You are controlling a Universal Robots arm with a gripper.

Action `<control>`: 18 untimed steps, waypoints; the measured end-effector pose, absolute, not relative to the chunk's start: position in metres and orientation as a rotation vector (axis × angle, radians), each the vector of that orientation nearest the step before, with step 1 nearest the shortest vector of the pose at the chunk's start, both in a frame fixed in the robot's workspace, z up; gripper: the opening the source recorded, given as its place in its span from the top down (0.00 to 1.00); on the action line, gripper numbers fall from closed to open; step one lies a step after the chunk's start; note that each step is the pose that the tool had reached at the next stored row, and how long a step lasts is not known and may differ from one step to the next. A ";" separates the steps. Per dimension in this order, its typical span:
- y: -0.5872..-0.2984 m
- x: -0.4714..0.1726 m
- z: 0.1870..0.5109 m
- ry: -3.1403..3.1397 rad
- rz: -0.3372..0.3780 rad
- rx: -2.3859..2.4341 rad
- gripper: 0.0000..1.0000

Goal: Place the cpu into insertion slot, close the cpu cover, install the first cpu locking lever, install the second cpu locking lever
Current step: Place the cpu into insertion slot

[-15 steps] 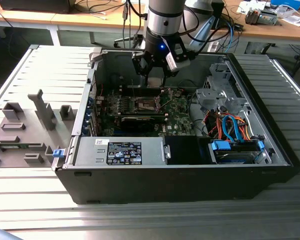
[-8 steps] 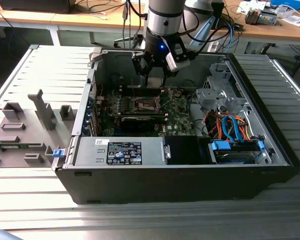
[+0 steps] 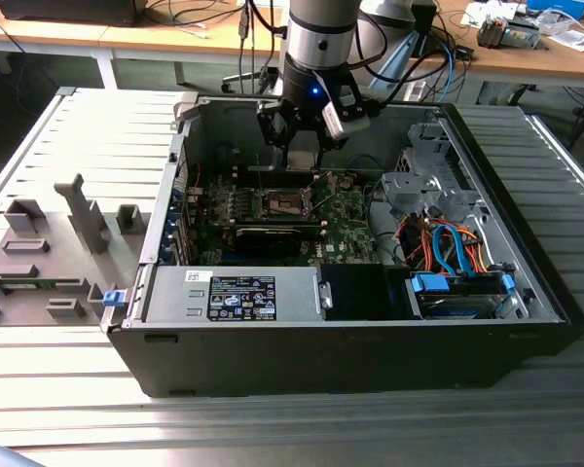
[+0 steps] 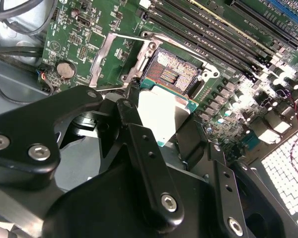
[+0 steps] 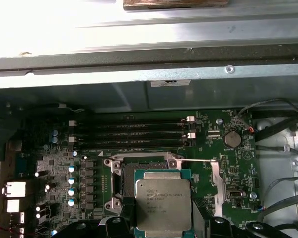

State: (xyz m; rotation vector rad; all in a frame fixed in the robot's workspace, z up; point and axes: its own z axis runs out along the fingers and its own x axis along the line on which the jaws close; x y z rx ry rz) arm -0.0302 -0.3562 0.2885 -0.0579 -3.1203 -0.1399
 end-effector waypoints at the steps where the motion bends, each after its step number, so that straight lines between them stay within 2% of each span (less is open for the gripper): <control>1: -0.356 -0.030 0.289 -3.120 -0.140 -0.059 0.46; 18: -0.356 -0.030 0.288 -3.120 -0.140 -0.083 0.46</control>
